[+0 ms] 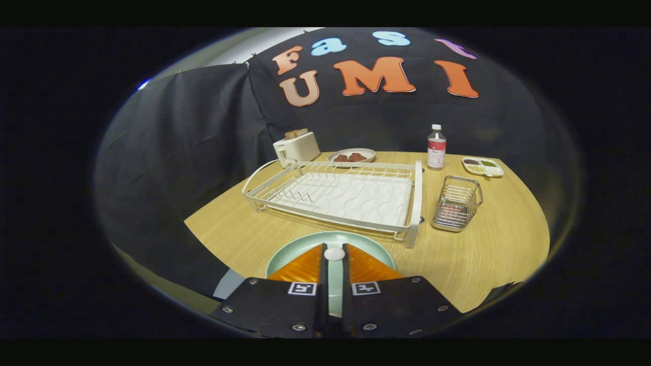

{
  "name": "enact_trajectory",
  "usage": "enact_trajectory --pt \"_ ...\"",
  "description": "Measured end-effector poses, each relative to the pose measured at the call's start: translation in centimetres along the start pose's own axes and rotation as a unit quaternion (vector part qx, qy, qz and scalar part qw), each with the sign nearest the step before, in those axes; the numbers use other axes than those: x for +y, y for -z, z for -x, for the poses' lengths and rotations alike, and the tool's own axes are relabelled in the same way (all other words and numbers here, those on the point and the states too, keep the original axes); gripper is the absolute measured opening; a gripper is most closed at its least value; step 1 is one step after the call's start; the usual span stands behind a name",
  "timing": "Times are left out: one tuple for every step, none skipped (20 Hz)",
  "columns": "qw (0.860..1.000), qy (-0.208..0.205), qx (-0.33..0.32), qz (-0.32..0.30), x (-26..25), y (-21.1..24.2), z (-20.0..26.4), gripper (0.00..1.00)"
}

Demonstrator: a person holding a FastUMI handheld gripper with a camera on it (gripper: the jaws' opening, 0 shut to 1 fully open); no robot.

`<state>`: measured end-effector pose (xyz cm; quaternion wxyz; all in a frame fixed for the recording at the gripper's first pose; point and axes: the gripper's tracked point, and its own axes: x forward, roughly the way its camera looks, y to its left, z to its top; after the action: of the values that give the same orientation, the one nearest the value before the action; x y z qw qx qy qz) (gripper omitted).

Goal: Take the plate from the dish rack, then take the spoon from the basket and place it into the plate.

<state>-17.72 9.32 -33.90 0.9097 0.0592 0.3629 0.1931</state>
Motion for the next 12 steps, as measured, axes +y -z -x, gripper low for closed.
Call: enact_trajectory --pt "1.000 -0.001 0.005 -0.006 -0.1 0.5 -0.2 0.12" --pt "1.000 -0.001 0.017 -0.009 -0.3 1.3 -0.2 0.13" --pt "1.000 0.003 0.024 -0.009 -0.7 1.8 0.0 0.14" --pt "0.999 0.007 0.032 -0.008 -1.0 2.3 0.1 0.15" --pt "0.999 0.010 0.041 -0.010 -1.2 3.0 0.2 0.16" --pt "0.999 0.011 0.046 -0.013 -1.5 3.4 0.2 0.17" --pt "0.998 0.014 0.050 -0.018 -1.7 3.8 0.4 0.18" --pt "0.998 0.016 0.054 -0.023 -2.0 4.1 0.4 0.19" --pt "0.998 0.022 0.059 -0.028 -2.2 4.3 0.5 0.20" --pt "0.997 0.027 0.062 -0.033 -2.6 4.5 0.5 0.21" --pt "0.997 0.031 0.062 -0.039 -2.7 4.5 0.5 0.24" --pt "0.997 0.035 0.058 -0.044 -3.0 4.3 0.6 0.25"
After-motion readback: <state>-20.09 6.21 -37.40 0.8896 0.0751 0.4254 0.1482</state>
